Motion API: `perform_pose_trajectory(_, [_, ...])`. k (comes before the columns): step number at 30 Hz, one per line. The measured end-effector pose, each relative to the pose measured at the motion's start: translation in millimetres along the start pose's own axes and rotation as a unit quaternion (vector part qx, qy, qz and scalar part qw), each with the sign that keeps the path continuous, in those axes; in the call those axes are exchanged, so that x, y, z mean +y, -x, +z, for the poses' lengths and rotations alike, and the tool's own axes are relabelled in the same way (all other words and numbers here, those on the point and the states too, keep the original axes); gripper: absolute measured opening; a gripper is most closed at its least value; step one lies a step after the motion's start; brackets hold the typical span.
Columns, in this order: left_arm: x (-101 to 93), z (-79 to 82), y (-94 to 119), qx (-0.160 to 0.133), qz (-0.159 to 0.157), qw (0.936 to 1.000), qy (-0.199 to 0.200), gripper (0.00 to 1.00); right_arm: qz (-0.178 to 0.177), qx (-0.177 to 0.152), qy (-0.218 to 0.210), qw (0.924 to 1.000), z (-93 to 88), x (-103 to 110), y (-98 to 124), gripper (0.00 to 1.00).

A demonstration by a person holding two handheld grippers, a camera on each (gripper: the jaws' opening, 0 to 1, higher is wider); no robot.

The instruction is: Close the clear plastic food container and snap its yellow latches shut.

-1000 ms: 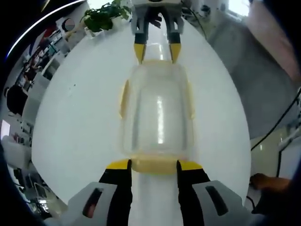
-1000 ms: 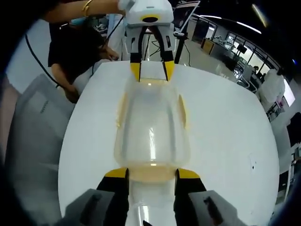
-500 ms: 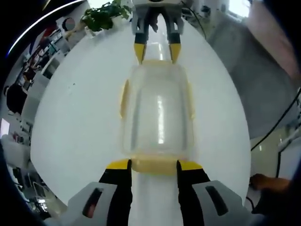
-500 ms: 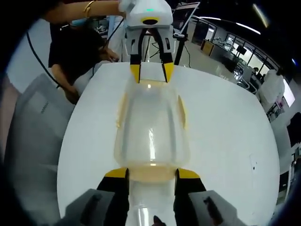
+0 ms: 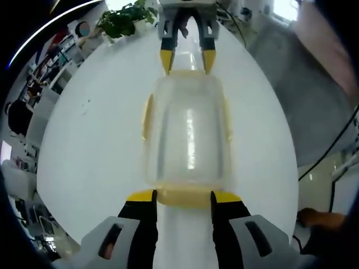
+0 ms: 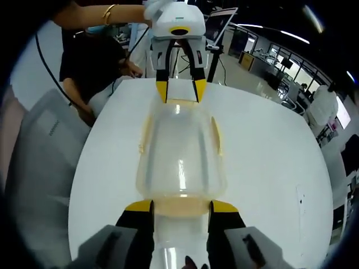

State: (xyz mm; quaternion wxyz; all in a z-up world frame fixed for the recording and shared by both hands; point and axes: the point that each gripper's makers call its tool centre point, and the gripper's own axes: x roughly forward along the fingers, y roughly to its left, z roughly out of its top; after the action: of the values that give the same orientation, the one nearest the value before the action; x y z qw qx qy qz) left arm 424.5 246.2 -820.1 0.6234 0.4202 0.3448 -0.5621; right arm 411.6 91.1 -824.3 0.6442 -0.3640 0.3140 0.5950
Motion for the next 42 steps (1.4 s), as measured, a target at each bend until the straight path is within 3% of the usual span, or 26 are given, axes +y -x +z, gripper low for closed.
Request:
perform_pose_trajectory(14, [-0.2,-4.1,-4.0,0.002,-0.004,1.0000,-0.001,0.35,0.002,0.002,-0.002,1.0000,-1.8,0.5,-5.3,0.34])
perform_pose_trajectory(42, [-7.5,-27.7,-21.3,0.003,-0.016,0.9997,0.018,0.35,0.023,0.019,-0.001,0.9995,-4.9,6.4,-30.8,0.34])
